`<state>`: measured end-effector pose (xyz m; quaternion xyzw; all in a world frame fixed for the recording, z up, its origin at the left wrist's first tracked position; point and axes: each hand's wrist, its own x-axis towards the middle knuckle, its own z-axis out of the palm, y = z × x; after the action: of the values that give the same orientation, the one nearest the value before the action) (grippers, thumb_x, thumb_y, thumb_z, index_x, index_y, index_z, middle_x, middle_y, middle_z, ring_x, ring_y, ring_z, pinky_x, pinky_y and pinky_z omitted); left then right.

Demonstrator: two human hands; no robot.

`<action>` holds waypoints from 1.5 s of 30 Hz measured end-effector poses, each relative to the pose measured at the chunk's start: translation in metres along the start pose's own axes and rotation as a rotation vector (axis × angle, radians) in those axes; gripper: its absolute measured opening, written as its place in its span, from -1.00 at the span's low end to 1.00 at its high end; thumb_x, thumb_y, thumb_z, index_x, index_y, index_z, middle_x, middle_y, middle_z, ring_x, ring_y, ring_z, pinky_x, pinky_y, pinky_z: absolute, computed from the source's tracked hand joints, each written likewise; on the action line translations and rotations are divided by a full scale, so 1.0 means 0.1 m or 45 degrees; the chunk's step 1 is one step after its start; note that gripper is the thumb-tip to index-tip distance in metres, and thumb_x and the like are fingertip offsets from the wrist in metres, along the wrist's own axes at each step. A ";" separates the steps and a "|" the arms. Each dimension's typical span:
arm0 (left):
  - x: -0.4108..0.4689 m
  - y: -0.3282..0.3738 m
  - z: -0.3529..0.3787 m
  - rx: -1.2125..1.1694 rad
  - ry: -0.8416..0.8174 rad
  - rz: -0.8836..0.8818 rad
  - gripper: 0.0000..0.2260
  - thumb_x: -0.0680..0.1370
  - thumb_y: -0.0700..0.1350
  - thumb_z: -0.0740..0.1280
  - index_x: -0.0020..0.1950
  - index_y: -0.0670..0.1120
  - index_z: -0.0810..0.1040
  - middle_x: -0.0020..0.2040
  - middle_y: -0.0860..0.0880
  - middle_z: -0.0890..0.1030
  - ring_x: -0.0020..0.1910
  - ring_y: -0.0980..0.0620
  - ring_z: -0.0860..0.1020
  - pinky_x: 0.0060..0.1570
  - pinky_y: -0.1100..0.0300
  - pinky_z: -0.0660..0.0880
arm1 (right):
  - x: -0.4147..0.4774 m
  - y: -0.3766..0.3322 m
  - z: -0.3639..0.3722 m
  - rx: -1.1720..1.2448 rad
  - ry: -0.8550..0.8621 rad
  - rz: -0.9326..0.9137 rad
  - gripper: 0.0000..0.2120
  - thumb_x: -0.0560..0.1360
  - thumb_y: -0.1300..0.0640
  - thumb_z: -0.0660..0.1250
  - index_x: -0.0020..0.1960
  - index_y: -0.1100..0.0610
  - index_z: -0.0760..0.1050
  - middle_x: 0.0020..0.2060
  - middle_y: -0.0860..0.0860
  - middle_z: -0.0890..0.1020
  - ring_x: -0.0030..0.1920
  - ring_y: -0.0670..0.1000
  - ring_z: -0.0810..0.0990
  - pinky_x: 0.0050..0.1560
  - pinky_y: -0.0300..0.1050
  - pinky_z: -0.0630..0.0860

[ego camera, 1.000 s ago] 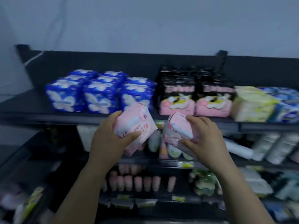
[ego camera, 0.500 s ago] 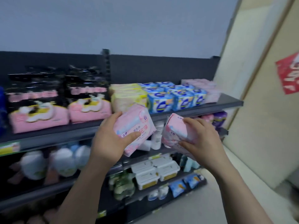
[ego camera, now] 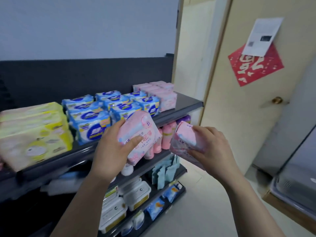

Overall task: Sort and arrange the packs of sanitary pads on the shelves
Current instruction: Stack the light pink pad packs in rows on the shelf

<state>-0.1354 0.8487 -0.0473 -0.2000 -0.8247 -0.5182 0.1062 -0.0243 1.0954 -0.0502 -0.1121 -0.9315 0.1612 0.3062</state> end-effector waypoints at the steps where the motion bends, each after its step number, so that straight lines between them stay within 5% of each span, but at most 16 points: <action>1: 0.12 0.02 0.11 -0.001 -0.009 0.021 -0.46 0.44 0.10 0.47 0.38 0.08 0.43 0.24 0.10 0.50 0.21 0.09 0.48 0.20 0.07 0.43 | 0.10 0.10 0.01 -0.006 0.006 0.013 -0.35 0.29 0.08 0.54 0.34 -0.03 0.45 0.15 0.00 0.52 0.13 0.12 0.46 0.14 0.05 0.39; 13: 1.89 0.32 1.35 -0.043 -0.094 0.144 -0.47 0.54 0.11 0.34 0.47 0.05 0.32 0.39 0.08 0.38 0.24 0.12 0.41 0.18 0.19 0.35 | 1.62 1.12 0.14 -0.041 0.127 0.158 -0.43 0.35 0.07 0.50 0.33 -0.04 0.43 0.16 -0.01 0.51 0.13 0.11 0.43 0.15 0.06 0.38; 16: 2.23 0.35 1.61 -0.072 -0.107 0.156 -0.50 0.55 0.13 0.31 0.46 0.08 0.32 0.37 0.06 0.39 0.15 0.12 0.45 0.21 0.09 0.40 | 1.91 1.36 0.21 -0.025 0.151 0.177 -0.42 0.35 0.07 0.50 0.33 -0.03 0.44 0.17 0.00 0.51 0.14 0.12 0.43 0.16 0.10 0.39; 22: 2.86 0.43 2.05 -0.119 -0.095 0.157 -0.55 0.60 0.08 0.27 0.47 0.05 0.31 0.39 0.03 0.38 0.32 0.04 0.41 0.31 -0.02 0.40 | 2.46 1.77 0.38 -0.011 0.137 0.193 -0.41 0.35 0.06 0.49 0.35 -0.02 0.42 0.18 0.01 0.50 0.15 0.12 0.42 0.18 0.08 0.37; 27: 3.32 0.49 2.41 -0.087 -0.086 0.109 -0.53 0.62 0.07 0.23 0.51 0.06 0.23 0.43 0.08 0.30 0.29 0.10 0.36 0.17 0.19 0.32 | 2.99 2.16 0.56 0.014 0.118 0.143 -0.38 0.34 0.08 0.51 0.37 -0.02 0.41 0.20 0.01 0.49 0.17 0.12 0.42 0.20 0.04 0.36; 32: 3.77 0.49 2.80 0.002 -0.037 0.055 -0.55 0.60 0.05 0.29 0.48 0.10 0.30 0.08 0.25 0.35 0.44 0.05 0.17 0.28 0.22 0.26 | 3.62 2.60 0.74 0.063 0.088 0.041 -0.34 0.33 0.07 0.53 0.39 0.00 0.40 0.20 0.03 0.49 0.18 0.10 0.41 0.21 0.01 0.35; 36: 4.13 0.44 3.07 0.126 -0.030 -0.025 -0.51 0.50 0.13 0.37 0.41 0.14 0.38 0.12 0.14 0.48 0.34 -0.05 0.36 0.29 -0.09 0.41 | 4.14 2.94 0.90 0.119 0.020 -0.057 -0.34 0.32 0.07 0.53 0.38 0.01 0.41 0.21 0.05 0.51 0.20 0.15 0.44 0.22 0.05 0.39; 41: 4.42 0.29 3.29 0.370 -0.113 -0.084 -0.45 0.44 0.01 0.50 0.40 0.03 0.43 0.25 0.15 0.48 0.18 0.14 0.42 0.13 0.24 0.32 | 4.60 3.23 1.12 0.207 -0.054 -0.158 -0.34 0.32 0.10 0.53 0.38 0.01 0.41 0.22 0.04 0.50 0.22 0.13 0.44 0.24 0.05 0.38; 45: 4.47 0.15 3.40 0.612 -0.107 -0.168 -0.47 0.41 -0.01 0.52 0.34 0.00 0.49 0.25 0.09 0.52 0.19 0.10 0.47 0.13 0.24 0.35 | 4.80 3.34 1.30 0.233 -0.113 -0.231 -0.34 0.33 0.08 0.53 0.38 -0.01 0.41 0.22 0.04 0.50 0.21 0.13 0.43 0.24 0.04 0.37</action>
<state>-0.5191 1.2577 -0.0143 -0.1361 -0.9392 -0.3043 0.0823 -0.4446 1.5212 -0.0158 0.0080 -0.9318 0.2219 0.2871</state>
